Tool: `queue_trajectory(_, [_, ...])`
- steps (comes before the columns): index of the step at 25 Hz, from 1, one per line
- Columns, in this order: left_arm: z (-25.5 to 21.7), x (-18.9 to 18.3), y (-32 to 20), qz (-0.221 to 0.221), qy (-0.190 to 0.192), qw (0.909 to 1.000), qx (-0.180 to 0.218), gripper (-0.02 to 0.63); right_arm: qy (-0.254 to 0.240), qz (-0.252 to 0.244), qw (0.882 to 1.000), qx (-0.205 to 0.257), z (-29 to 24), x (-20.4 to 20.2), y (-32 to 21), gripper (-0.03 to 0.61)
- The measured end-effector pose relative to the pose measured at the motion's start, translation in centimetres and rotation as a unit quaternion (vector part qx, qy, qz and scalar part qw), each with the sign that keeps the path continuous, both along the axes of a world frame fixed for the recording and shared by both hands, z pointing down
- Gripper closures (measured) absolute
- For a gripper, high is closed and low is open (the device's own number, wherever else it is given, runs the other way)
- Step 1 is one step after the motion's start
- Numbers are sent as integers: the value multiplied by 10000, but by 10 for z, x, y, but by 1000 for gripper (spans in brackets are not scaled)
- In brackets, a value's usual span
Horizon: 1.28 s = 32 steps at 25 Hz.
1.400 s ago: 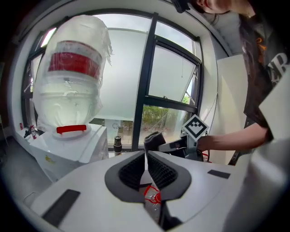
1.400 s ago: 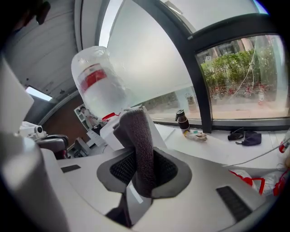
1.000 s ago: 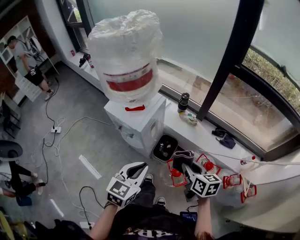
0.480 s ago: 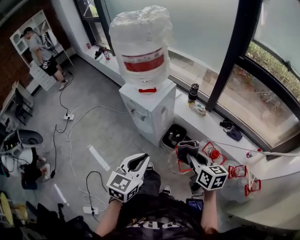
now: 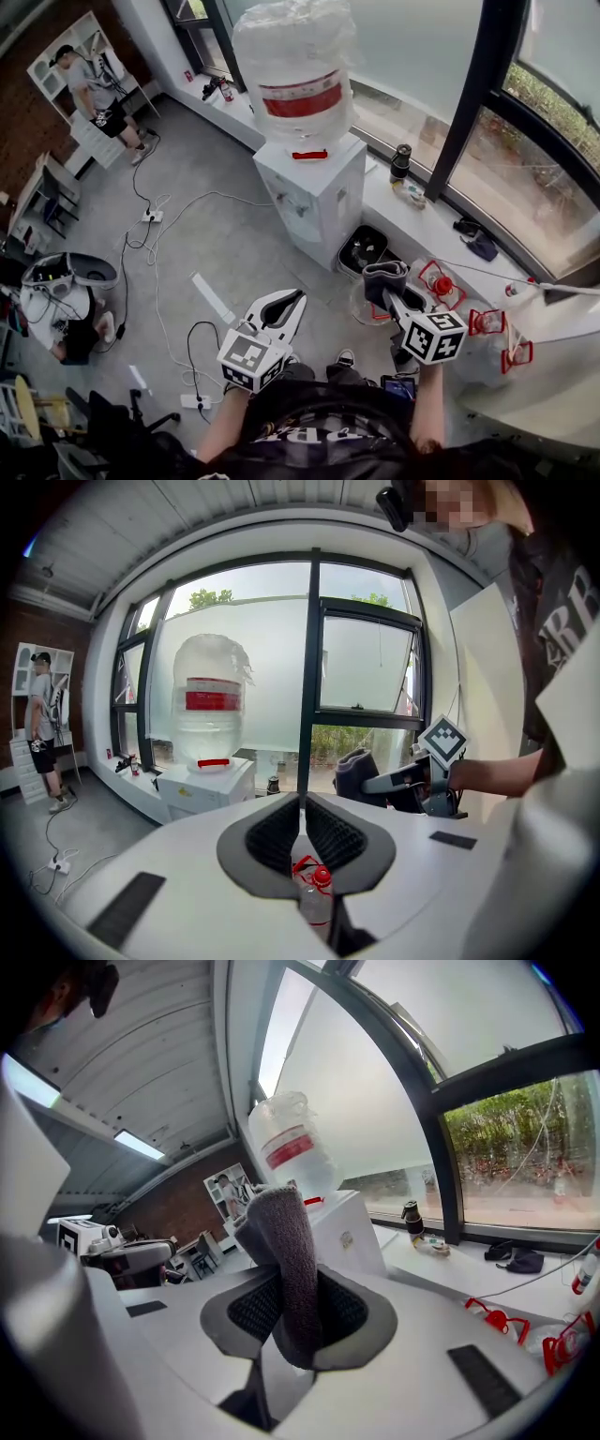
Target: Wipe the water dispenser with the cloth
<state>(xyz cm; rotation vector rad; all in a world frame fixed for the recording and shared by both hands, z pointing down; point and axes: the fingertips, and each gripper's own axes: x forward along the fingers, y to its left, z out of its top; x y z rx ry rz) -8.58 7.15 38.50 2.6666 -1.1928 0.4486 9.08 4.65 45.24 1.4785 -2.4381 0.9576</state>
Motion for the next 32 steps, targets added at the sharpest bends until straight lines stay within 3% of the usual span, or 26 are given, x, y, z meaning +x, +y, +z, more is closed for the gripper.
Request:
queue_trajectory(12, [-15,-54,20,205,-135,9995,207,594,248,113,9996,14,-8,-47,23,477])
queue_trajectory(22, [-11,-111,39,197,42,9994,273,594,315,193,9993,58,-13,-102,41,477])
queue_trajectory(32, [-12,-135,44,352,252,9985,348,594,473,278,9984,122,-20,-129,51,477])
